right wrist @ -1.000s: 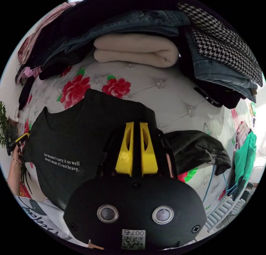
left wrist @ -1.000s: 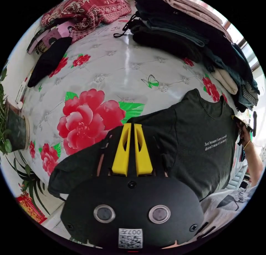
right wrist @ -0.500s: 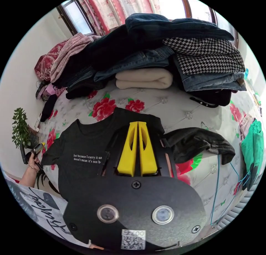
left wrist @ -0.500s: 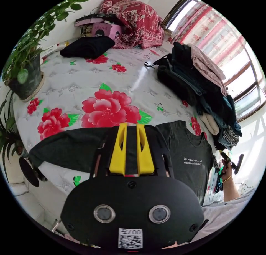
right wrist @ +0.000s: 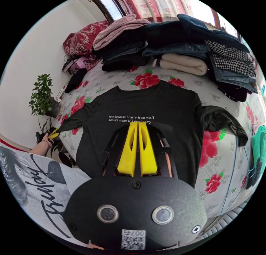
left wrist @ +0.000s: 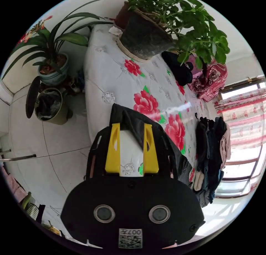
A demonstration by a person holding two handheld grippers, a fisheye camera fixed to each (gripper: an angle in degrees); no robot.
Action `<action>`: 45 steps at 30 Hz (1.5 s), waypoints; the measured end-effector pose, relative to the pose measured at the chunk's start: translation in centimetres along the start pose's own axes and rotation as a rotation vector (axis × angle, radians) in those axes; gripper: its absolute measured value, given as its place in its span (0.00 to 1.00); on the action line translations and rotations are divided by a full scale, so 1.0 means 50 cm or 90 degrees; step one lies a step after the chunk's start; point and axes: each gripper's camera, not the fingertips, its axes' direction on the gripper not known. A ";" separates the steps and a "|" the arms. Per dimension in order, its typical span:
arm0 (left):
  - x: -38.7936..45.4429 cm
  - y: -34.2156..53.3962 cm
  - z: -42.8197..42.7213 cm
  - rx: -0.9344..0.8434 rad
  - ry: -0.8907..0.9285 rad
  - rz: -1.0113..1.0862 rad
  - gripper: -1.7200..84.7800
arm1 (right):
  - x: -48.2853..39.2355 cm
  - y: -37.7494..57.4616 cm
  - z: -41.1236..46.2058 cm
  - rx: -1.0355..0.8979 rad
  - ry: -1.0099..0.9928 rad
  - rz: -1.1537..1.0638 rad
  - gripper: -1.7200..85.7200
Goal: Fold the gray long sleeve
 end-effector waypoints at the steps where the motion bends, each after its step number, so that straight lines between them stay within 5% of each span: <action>1: -0.005 -0.002 0.004 0.010 0.006 -0.015 0.10 | -0.002 0.001 -0.006 0.005 0.003 -0.003 0.02; 7: 0.049 -0.018 0.026 0.036 0.059 0.006 0.01 | 0.005 0.048 -0.068 0.052 0.038 -0.009 0.02; 13: 0.399 0.128 -0.024 0.033 0.299 0.433 0.01 | 0.059 0.130 -0.114 0.077 0.053 0.045 0.02; 18: 0.698 0.595 -0.041 -0.179 0.538 0.953 0.02 | 0.133 0.202 -0.163 0.140 0.042 0.125 0.02; 20: 0.716 0.758 -0.005 -0.278 0.579 1.048 0.06 | 0.164 0.228 -0.174 0.154 0.047 0.160 0.02; 24: 0.668 1.009 0.136 -0.457 0.412 1.157 0.09 | 0.238 0.289 -0.178 0.133 0.061 0.227 0.04; 27: 0.601 1.037 0.198 -0.494 0.309 1.122 0.09 | 0.283 0.325 -0.165 0.100 0.055 0.258 0.04; 39: 0.530 0.938 0.331 -0.337 -0.028 0.967 0.05 | 0.325 0.239 0.046 -0.149 0.049 0.134 0.04; 45: 0.526 0.986 0.384 -0.321 -0.095 1.020 0.02 | 0.360 0.239 -0.086 -0.051 0.056 0.090 0.02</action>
